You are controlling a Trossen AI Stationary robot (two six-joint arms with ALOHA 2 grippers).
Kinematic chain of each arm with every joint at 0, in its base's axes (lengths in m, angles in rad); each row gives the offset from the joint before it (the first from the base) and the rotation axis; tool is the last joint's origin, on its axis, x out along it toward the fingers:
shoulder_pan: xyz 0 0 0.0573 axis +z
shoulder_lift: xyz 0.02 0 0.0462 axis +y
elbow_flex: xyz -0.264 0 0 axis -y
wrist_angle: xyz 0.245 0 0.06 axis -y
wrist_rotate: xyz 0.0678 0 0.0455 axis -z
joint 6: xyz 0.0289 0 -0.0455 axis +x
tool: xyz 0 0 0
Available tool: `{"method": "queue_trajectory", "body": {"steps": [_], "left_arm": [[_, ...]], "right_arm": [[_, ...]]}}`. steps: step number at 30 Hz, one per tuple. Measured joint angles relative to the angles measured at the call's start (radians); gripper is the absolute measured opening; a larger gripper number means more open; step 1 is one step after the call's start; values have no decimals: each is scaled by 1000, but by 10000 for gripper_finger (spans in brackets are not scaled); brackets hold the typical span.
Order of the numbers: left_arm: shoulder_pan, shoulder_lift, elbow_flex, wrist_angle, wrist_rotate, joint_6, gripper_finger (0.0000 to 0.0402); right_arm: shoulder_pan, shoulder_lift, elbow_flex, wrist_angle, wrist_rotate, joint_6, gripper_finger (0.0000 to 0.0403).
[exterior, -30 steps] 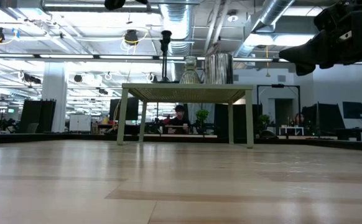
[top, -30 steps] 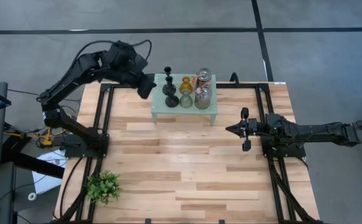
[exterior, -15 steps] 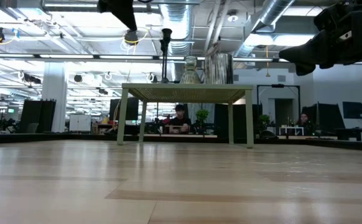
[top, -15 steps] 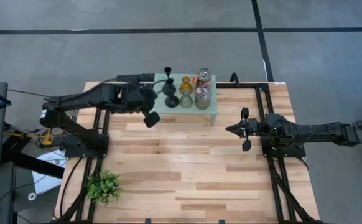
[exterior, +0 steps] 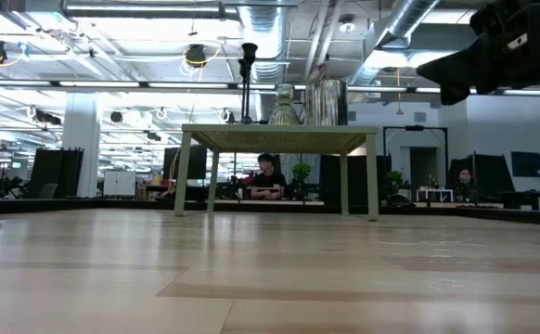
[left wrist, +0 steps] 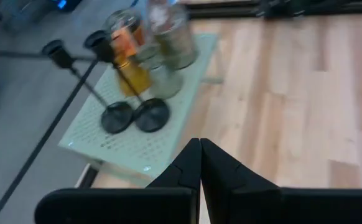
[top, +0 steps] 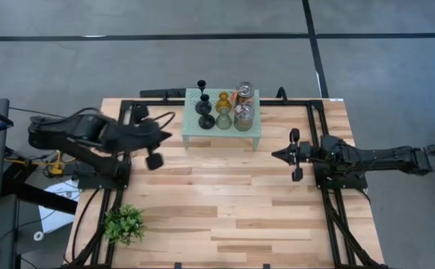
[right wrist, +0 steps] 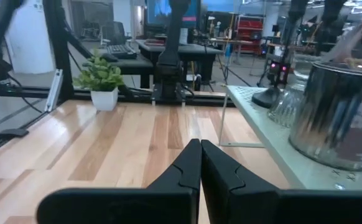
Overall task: Pick & Place candle stick holders
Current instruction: Return to Home Position
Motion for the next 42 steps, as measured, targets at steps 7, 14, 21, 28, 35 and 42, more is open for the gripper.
{"method": "queue_trajectory", "body": {"steps": [7,14,21,28,35,42], "left_arm": [[-135,-254,-241,73,19,1,5],[-215,-482,-473,275,217,133,5],[-216,-630,-639,325,237,245,5],[-216,-724,-770,422,270,306,5],[-216,-736,-847,628,452,461,5],[-216,-735,-1021,862,432,307,5]], "right_arm": [[54,-12,1,54,-2,16,0],[97,-44,83,-69,0,-13,0],[98,-84,214,-292,1,-53,0],[98,-188,222,-379,-26,-91,0],[99,-286,113,-307,-138,-108,0],[99,-313,-9,-166,-163,40,0]]}}
